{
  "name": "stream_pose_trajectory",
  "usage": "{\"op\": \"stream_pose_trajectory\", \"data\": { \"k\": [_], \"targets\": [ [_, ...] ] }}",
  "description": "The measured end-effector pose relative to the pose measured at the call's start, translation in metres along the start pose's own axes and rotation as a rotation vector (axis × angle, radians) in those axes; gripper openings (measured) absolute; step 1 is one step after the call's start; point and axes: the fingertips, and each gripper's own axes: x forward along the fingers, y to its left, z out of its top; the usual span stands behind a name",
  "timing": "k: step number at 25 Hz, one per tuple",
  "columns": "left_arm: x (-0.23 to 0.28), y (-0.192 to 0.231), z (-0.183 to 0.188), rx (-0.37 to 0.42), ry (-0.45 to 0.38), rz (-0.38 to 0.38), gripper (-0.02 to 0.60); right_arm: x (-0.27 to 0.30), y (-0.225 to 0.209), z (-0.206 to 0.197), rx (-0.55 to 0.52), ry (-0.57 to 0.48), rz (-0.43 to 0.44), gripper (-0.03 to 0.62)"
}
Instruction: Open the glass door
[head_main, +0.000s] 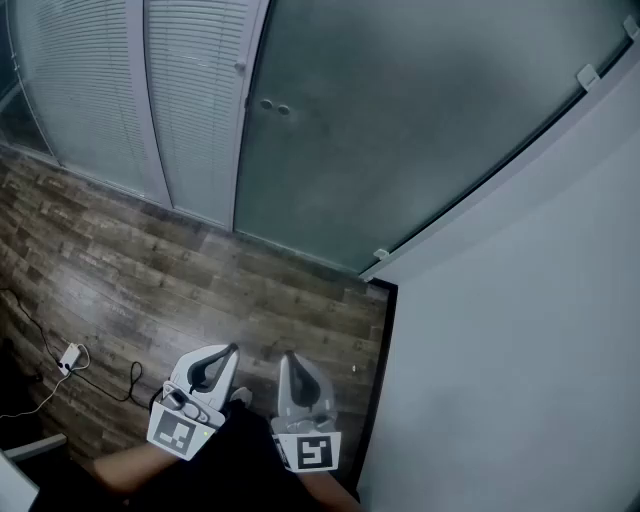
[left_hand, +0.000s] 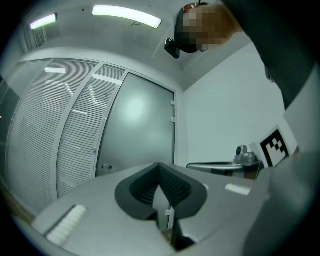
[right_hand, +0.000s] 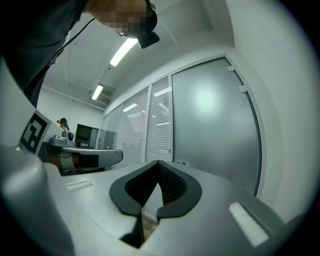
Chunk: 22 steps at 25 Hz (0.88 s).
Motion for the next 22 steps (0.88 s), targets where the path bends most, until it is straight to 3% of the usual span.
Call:
{"op": "stream_pose_trajectory", "data": {
  "k": [8, 22],
  "targets": [
    [-0.008, 0.004, -0.003, -0.016, -0.005, 0.041, 0.000, -0.005, -0.001, -0.010, 0.031, 0.013, 0.031, 0.000],
    [-0.018, -0.002, -0.006, 0.046, -0.004, 0.069, 0.000, -0.021, -0.012, -0.015, 0.070, -0.005, 0.010, 0.002]
  ]
}}
